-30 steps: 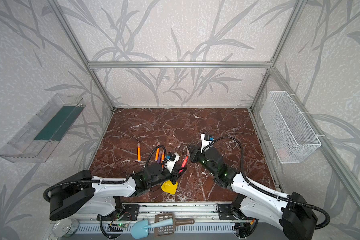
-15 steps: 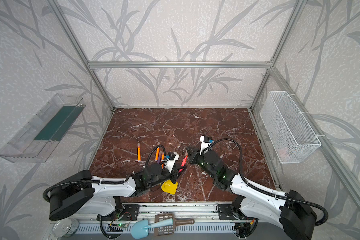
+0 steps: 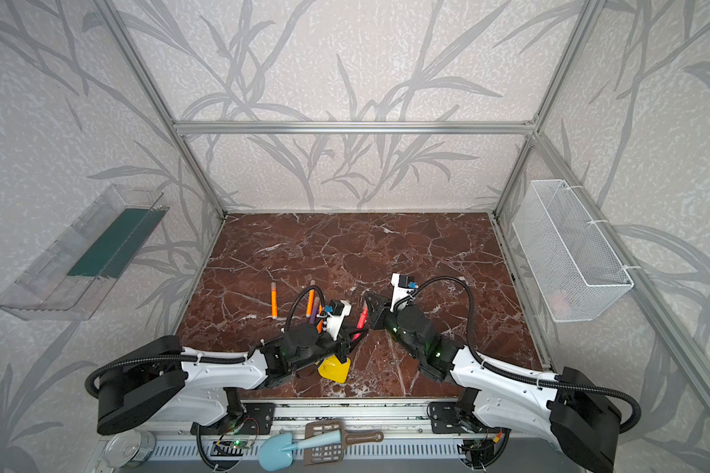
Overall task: Insert the pens into the pen caps
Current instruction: 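Lower the pink cap over the marker tip held by the left gripper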
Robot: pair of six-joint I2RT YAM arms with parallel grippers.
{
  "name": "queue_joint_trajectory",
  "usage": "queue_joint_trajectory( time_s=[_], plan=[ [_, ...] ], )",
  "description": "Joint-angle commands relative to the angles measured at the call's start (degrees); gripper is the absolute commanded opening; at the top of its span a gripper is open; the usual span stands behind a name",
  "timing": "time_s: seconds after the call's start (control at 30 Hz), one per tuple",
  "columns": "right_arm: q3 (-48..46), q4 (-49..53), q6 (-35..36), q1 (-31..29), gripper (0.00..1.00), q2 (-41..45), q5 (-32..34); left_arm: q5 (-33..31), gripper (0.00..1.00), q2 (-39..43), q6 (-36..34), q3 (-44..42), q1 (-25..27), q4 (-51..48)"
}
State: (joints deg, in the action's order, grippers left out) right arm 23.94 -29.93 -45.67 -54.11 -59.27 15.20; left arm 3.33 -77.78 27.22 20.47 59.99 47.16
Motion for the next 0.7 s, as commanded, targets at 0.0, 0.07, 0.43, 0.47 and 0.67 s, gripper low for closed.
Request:
queue_joint_trajectory(
  time_s=[0.0,0.07,0.43,0.47,0.67],
  plan=[
    [-1.93,-1.27,0.8,-1.86,0.0,-0.33,-2.04,0.87,0.0,0.87,2.65,0.01,-0.92,4.96],
    [-2.78,-1.94,0.92,-1.92,0.0,0.23,-1.63,0.99,0.0,0.84,3.3,0.12,-1.19,4.88],
    [-2.33,-2.08,4.02,-2.23,0.0,4.61,0.59,4.14,0.0,-0.62,2.87,0.2,-1.28,7.58],
    [-2.24,-2.29,4.01,-2.17,0.0,4.11,0.21,4.39,0.0,-0.54,2.85,0.1,-1.28,7.97],
    [-2.85,-4.79,3.39,-2.58,0.0,-1.36,-3.86,4.77,0.0,0.05,2.57,-0.99,-1.28,9.77]
  ],
)
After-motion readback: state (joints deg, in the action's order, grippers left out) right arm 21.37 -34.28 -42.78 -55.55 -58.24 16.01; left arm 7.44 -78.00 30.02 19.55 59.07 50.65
